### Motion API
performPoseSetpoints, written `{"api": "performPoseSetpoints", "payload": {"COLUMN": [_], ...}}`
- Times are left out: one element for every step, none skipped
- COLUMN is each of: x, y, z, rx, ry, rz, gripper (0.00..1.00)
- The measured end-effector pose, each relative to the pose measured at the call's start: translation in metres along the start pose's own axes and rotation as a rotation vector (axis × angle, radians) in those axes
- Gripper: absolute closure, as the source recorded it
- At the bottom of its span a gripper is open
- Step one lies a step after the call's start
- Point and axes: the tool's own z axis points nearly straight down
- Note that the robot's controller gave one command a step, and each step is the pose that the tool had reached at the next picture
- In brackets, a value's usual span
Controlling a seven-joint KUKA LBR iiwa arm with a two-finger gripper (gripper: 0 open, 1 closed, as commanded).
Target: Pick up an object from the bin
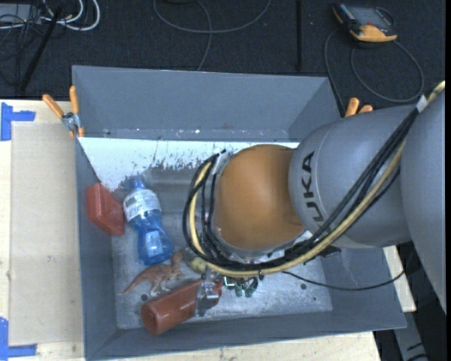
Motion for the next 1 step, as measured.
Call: {"api": "performPoseSetpoints", "payload": {"x": [-0.002], "y": [-0.0006], "z": [-0.0038], "rx": [-0.001], "ry": [-0.007], "rz": [0.004], "gripper": [0.0]}}
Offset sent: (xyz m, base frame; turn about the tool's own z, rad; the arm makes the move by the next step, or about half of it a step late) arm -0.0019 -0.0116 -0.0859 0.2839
